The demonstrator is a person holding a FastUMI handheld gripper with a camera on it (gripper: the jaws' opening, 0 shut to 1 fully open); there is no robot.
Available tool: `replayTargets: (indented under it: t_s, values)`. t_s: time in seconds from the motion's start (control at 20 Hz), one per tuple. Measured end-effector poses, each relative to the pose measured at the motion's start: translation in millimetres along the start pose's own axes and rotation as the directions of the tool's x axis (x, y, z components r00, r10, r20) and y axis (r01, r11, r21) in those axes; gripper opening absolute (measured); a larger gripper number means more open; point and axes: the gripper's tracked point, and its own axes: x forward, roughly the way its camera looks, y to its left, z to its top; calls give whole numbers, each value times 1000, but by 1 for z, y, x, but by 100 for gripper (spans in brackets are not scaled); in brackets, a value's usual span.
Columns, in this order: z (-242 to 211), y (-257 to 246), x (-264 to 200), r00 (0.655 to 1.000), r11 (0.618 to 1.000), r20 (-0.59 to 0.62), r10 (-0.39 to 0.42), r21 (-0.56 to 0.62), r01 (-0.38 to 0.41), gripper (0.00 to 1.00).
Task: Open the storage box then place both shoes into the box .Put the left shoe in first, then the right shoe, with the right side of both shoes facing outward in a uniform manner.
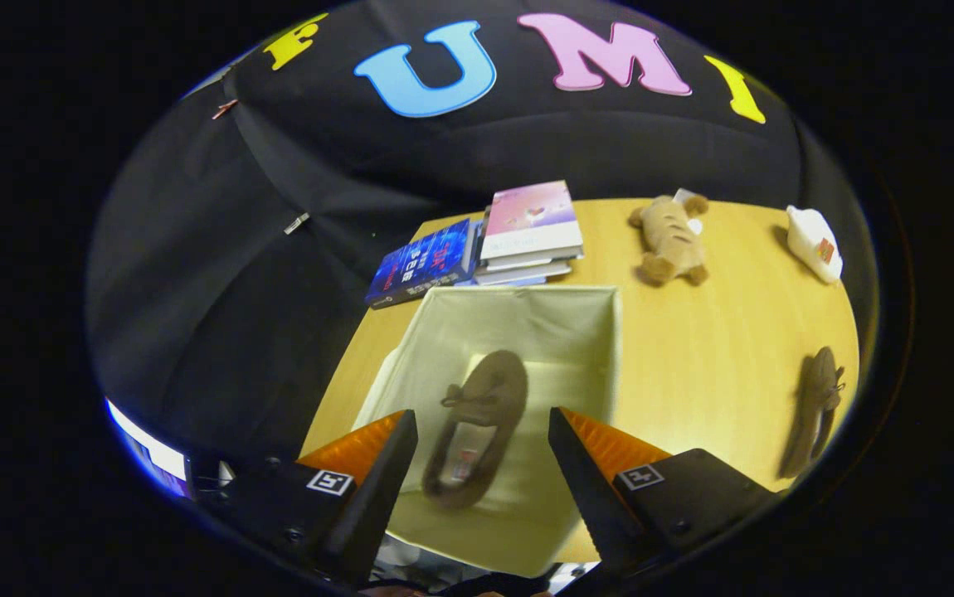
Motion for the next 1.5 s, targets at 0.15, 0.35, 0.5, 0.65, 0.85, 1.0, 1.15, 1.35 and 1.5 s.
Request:
replayTargets:
  t_s: [0.15,0.35,0.5,0.65,0.85,1.0,1.15,1.35,1.5]
  values:
    - [8,-69,-45,996,997,62,-71,-27,73,99]
    - [0,-164,-88,980,983,80,-184,-8,186,99]
    - [-14,-239,-118,966,967,62,-253,36,251,99]
    - [-36,-313,-134,950,948,25,-311,74,308,99]
    - [-71,-376,-137,943,940,-59,-328,82,333,99]
    - [-89,-418,-124,930,931,-96,-355,56,362,99]
    - [-105,-449,-99,916,921,-139,-378,41,386,99]
    - [-117,-464,-67,914,921,-178,-364,77,382,97]
    - [-111,-465,-55,918,920,-171,-358,104,378,73]
